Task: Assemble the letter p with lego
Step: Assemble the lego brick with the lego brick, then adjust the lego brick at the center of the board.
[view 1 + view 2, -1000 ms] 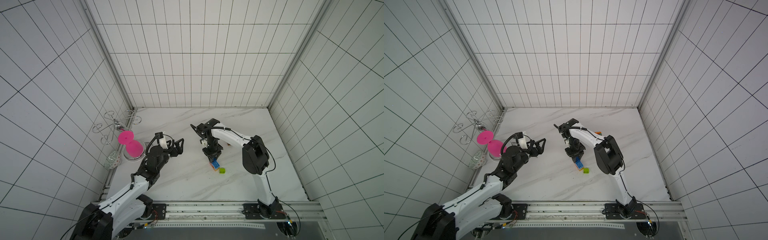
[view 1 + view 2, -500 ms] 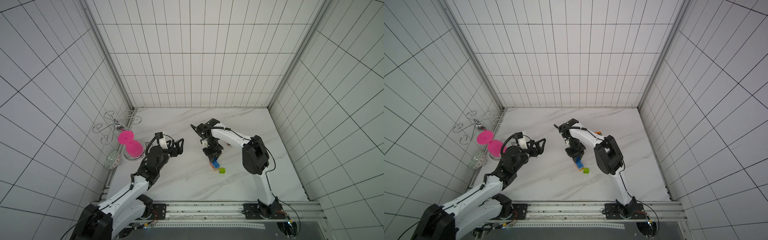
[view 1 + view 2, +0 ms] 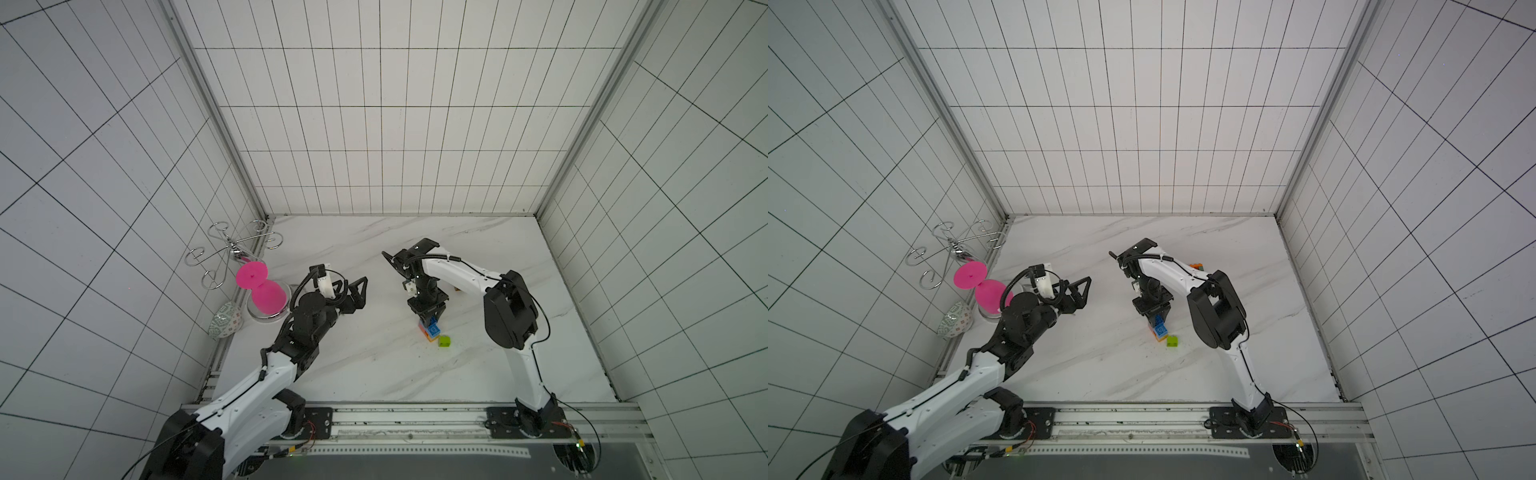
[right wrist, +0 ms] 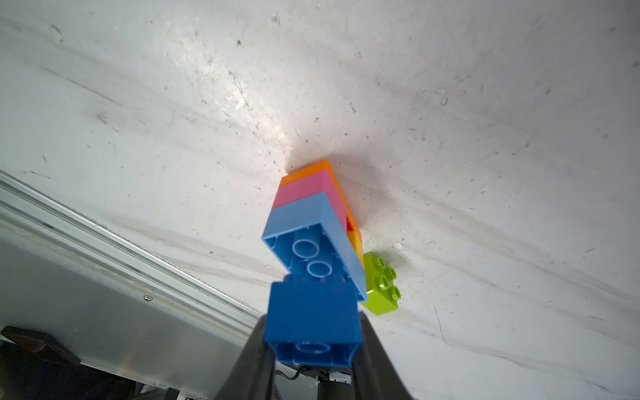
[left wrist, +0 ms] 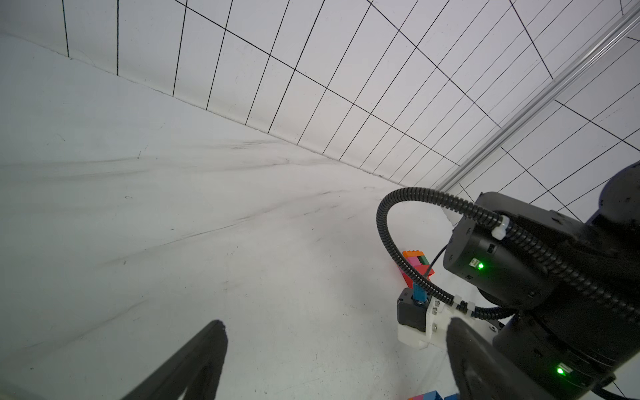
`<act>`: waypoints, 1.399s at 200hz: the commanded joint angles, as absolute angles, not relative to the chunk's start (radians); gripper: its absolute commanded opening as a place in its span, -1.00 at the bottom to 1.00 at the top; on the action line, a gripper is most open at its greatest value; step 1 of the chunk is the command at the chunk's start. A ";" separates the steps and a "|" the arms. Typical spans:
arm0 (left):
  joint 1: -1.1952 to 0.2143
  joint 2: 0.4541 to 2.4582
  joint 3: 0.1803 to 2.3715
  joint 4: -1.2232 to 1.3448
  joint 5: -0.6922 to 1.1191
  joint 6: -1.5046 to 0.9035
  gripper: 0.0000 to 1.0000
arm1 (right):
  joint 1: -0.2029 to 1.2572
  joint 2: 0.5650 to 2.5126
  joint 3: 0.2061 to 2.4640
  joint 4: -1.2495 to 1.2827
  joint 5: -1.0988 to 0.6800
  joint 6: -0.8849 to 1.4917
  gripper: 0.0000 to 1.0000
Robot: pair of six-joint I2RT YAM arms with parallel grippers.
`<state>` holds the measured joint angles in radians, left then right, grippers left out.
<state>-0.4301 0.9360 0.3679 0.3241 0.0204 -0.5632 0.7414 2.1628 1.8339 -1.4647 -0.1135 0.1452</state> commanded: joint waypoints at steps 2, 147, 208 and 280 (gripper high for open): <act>-0.428 0.921 0.356 0.329 0.023 -0.549 0.94 | 0.761 2.210 1.768 -1.410 -0.095 0.167 -1.00; -0.429 0.908 0.352 0.329 0.023 -0.547 0.94 | 0.779 2.102 1.878 -1.468 -0.087 0.202 -1.00; -0.428 0.966 0.353 0.380 0.089 -0.555 0.94 | 0.768 2.057 1.865 -1.450 -0.113 0.197 -1.00; -0.429 1.273 0.438 0.448 0.511 -0.694 0.47 | 0.732 2.010 1.733 -1.333 -0.140 0.139 -1.00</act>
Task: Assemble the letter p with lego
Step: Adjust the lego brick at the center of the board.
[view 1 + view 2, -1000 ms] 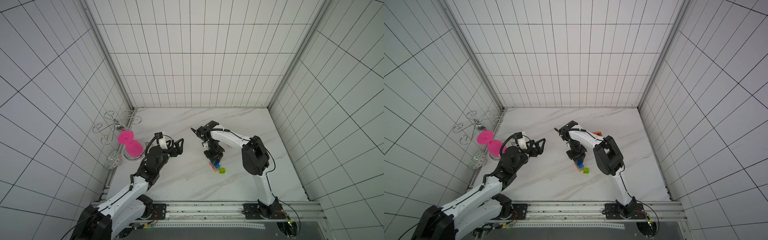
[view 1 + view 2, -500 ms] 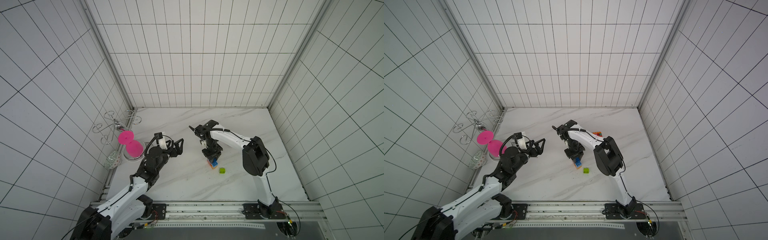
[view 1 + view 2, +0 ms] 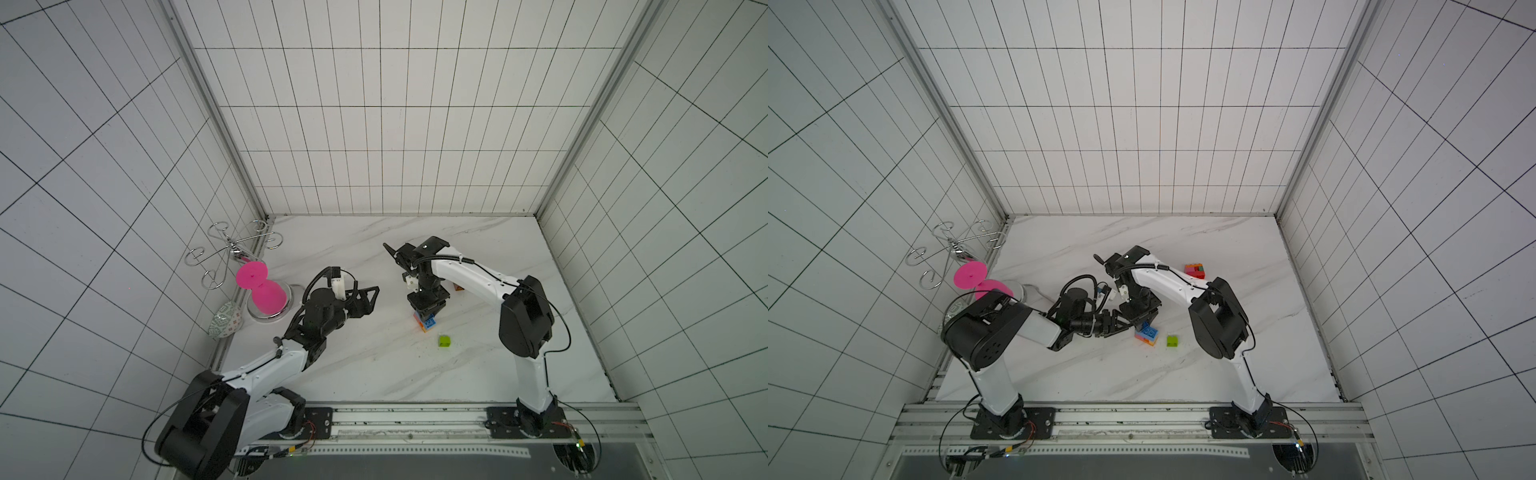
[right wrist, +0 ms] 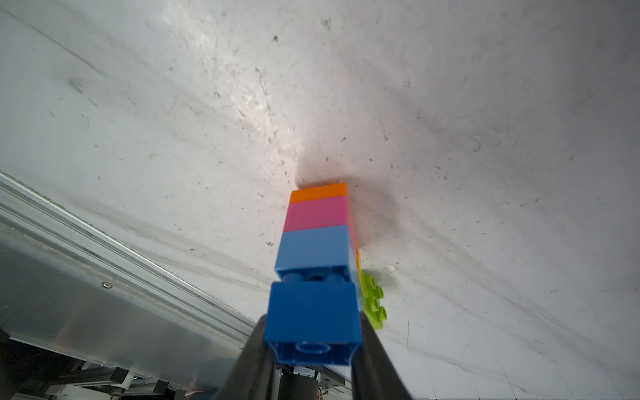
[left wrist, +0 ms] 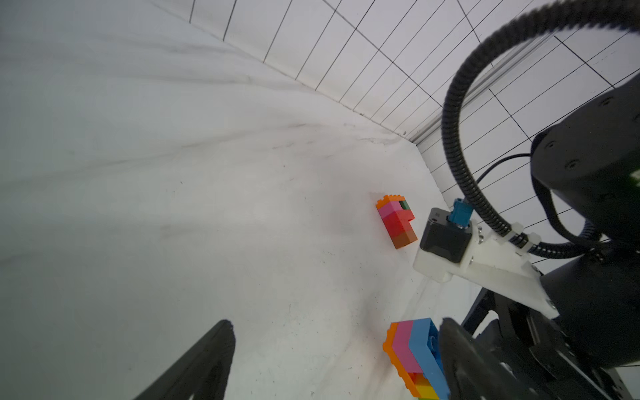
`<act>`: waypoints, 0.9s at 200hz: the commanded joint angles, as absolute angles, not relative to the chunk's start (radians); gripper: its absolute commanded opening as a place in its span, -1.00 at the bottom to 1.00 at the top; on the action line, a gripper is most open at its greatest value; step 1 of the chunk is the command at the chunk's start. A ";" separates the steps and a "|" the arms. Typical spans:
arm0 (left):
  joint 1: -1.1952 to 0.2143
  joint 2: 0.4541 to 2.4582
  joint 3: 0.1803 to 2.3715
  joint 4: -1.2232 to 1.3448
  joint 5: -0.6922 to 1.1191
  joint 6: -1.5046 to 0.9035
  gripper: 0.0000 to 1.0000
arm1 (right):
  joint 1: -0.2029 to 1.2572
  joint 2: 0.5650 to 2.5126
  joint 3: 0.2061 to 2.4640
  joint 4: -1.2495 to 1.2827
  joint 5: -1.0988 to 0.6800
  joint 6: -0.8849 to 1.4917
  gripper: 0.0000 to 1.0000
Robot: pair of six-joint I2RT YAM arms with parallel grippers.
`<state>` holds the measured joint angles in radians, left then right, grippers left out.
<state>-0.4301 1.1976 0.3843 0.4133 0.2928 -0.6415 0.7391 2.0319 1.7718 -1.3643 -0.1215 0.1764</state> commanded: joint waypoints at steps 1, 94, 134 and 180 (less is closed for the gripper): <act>-0.429 1.279 0.438 0.448 0.520 -0.694 0.46 | 0.732 2.010 1.733 -1.332 -0.141 0.139 -1.00; -0.510 1.687 0.453 0.644 0.805 -0.757 0.42 | 0.754 2.104 1.793 -1.333 -0.179 0.131 -1.00; -0.505 1.794 0.469 0.760 0.853 -0.835 0.39 | 0.774 2.115 1.801 -1.348 -0.182 0.138 -1.00; -0.502 1.798 0.473 0.762 0.853 -0.840 0.39 | 0.799 2.107 1.817 -1.367 -0.184 0.146 -1.00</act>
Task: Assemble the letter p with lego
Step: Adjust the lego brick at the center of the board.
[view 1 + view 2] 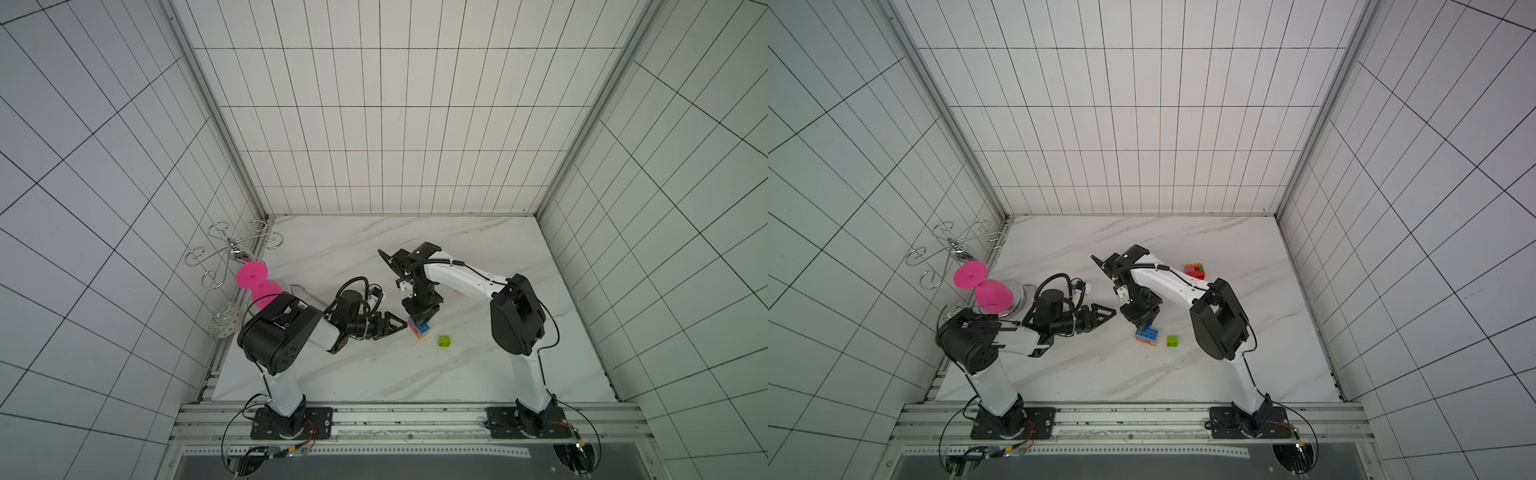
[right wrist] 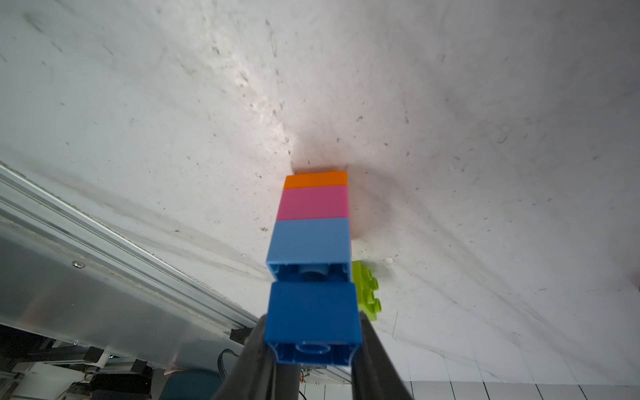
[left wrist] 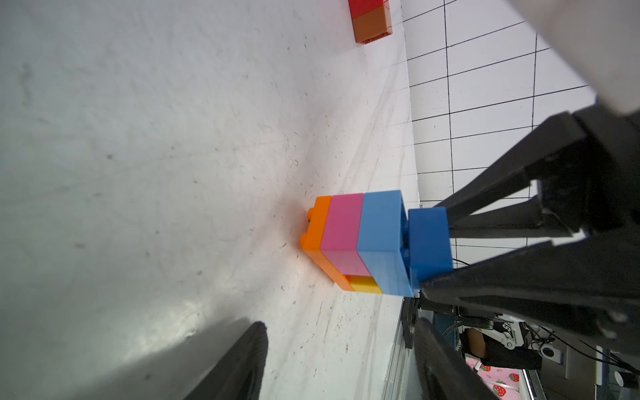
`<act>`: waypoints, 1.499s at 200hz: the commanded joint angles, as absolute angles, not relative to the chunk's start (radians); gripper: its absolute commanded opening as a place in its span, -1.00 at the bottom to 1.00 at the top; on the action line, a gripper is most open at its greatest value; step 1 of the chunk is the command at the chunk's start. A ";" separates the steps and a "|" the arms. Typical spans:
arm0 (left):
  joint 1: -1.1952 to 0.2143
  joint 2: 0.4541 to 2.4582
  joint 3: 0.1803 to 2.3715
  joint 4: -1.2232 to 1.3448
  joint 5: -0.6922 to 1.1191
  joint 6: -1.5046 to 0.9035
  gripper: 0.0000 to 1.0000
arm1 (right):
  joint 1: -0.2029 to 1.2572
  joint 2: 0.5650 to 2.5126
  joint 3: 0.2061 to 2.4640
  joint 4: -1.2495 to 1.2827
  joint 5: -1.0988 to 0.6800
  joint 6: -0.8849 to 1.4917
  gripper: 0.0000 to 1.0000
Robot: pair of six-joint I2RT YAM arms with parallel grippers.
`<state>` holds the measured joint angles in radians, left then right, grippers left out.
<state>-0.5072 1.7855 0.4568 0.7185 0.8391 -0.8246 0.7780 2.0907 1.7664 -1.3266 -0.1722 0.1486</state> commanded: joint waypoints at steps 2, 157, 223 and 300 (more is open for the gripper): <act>-0.502 1.798 0.472 0.762 0.853 -0.840 0.39 | 0.800 2.106 1.819 -1.368 -0.184 0.147 -1.00; -0.503 1.832 0.505 0.671 0.820 -0.792 0.33 | 0.845 2.069 1.840 -1.396 -0.165 0.179 -1.00; -0.389 1.643 0.381 0.694 0.742 -0.789 0.34 | 0.850 2.050 1.850 -1.429 -0.148 0.028 -1.00; -0.286 1.331 0.243 0.651 0.611 -0.778 0.36 | 0.879 2.106 1.873 -1.497 -0.082 -0.134 -1.00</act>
<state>-0.3000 1.4338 0.2676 0.6727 0.6807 -0.7982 0.8623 2.0842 1.8286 -1.4372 -0.1215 -0.0502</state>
